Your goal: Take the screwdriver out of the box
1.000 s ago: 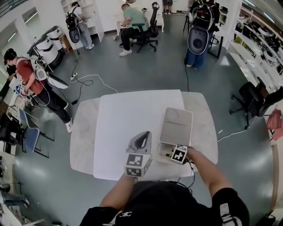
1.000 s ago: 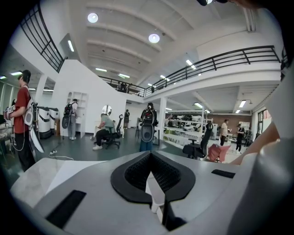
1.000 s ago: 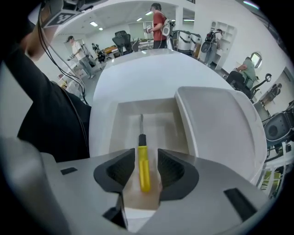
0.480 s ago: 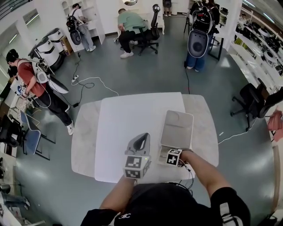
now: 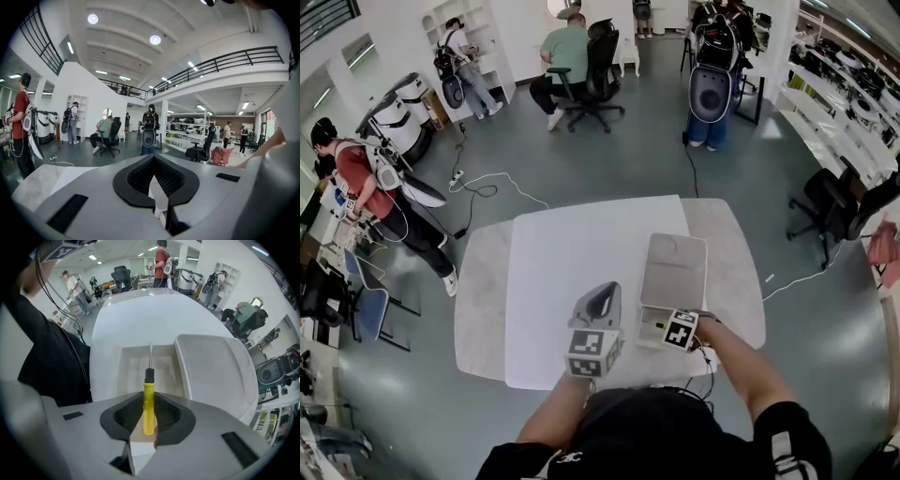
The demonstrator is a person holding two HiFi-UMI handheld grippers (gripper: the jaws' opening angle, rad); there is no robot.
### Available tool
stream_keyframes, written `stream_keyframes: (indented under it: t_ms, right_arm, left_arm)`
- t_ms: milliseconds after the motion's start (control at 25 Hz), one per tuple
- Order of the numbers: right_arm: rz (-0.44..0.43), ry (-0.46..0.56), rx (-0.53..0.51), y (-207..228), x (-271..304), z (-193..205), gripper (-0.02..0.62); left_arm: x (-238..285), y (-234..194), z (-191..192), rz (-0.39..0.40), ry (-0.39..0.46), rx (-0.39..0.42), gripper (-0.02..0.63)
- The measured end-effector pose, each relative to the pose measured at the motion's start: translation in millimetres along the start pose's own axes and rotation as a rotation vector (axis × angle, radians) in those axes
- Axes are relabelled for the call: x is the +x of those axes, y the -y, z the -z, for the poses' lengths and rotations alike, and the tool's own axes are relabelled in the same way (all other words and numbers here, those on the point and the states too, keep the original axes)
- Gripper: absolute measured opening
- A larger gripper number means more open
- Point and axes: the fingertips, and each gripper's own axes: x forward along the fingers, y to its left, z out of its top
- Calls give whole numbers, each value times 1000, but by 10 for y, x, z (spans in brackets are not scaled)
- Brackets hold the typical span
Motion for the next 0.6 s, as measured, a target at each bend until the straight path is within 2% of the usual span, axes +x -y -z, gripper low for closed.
stream_keyframes:
  t_ms: [320,600]
  right_arm:
    - [90,151,113,14,-344,-33,71]
    - [205,414,332,196,-793,-128,71]
  left_arm:
    - [-2,174,-70,31,16,8,13]
    - [-7,217,-48,47,27,8,12]
